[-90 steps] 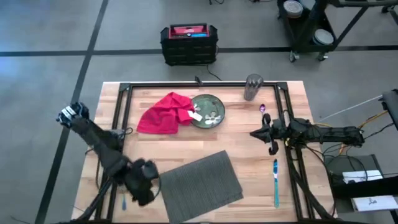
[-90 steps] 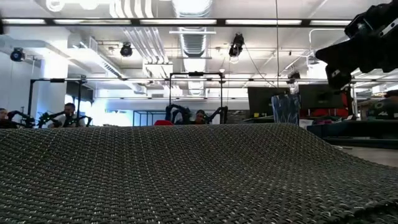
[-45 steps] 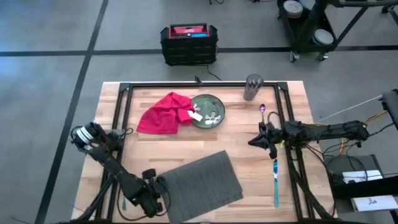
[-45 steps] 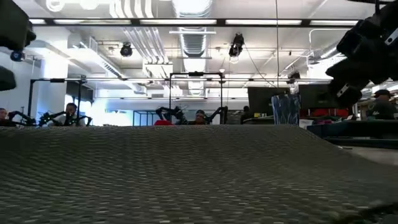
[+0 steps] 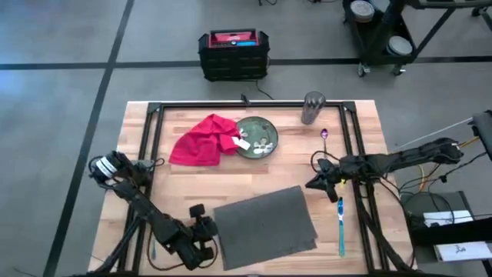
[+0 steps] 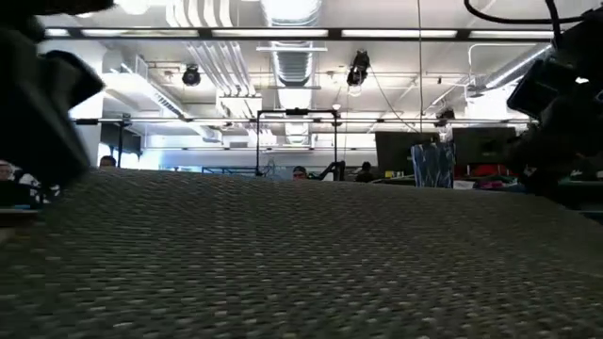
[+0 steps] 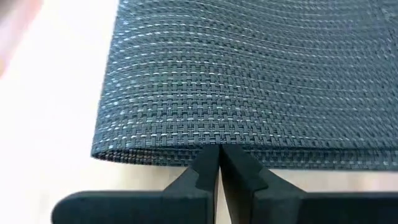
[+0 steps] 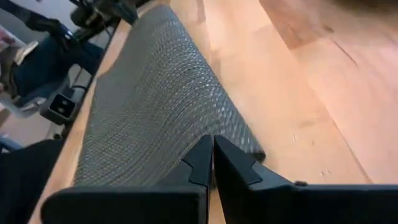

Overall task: Set table place
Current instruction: Prepare the gray tablemat

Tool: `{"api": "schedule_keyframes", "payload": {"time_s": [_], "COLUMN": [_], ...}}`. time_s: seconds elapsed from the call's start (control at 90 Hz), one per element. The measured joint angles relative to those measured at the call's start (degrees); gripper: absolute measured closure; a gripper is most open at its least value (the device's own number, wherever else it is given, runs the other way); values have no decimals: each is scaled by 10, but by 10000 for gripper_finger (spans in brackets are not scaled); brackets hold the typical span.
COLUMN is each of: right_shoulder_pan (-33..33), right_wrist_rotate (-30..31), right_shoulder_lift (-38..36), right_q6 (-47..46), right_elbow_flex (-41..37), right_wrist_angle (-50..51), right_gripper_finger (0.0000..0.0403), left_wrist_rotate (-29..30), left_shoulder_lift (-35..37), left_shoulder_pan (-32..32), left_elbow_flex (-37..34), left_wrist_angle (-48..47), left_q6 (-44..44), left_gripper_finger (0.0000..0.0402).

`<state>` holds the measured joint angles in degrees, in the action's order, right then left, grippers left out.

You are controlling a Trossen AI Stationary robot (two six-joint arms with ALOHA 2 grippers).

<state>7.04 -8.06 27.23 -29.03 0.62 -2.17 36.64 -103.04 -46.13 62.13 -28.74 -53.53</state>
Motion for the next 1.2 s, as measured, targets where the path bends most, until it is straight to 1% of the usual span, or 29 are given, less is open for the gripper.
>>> {"api": "schedule_keyframes", "payload": {"time_s": [0.1,0.178,0.311,0.4,0.467,0.556,0.644,0.722,0.911,1.0,1.056,1.122,1.2], "right_shoulder_pan": [7,19,41,52,59,66,67,70,79,79,79,79,79], "right_wrist_rotate": [-11,-13,-17,-50,-63,-65,-65,-68,-70,-60,-55,-48,-38], "right_shoulder_lift": [12,23,33,34,33,33,40,55,126,155,166,178,186], "right_q6": [-19,-56,-163,-243,-284,-316,-334,-341,-347,-351,-349,-336,-326], "right_elbow_flex": [0,0,0,0,0,0,0,0,0,1,0,1,8], "right_wrist_angle": [1,1,1,-4,-5,-5,-5,-5,-8,-39,-73,-137,-136], "right_gripper_finger": [401,401,401,401,400,393,372,345,263,233,220,209,203], "left_wrist_rotate": [-1,-1,-18,-28,-32,-33,-34,-34,-34,-34,-34,-34,-33], "left_shoulder_lift": [0,0,0,0,0,0,0,0,0,0,0,0,0], "left_shoulder_pan": [14,20,20,20,20,20,20,19,19,19,19,19,19], "left_elbow_flex": [0,-3,-9,-9,-9,-9,-9,-9,-16,-21,-25,-30,-37], "left_wrist_angle": [1,1,1,1,1,1,0,0,0,1,4,14,31], "left_q6": [5,6,5,4,4,4,5,5,5,5,5,5,5], "left_gripper_finger": [401,401,401,401,402,401,401,401,401,401,402,402,402]}}
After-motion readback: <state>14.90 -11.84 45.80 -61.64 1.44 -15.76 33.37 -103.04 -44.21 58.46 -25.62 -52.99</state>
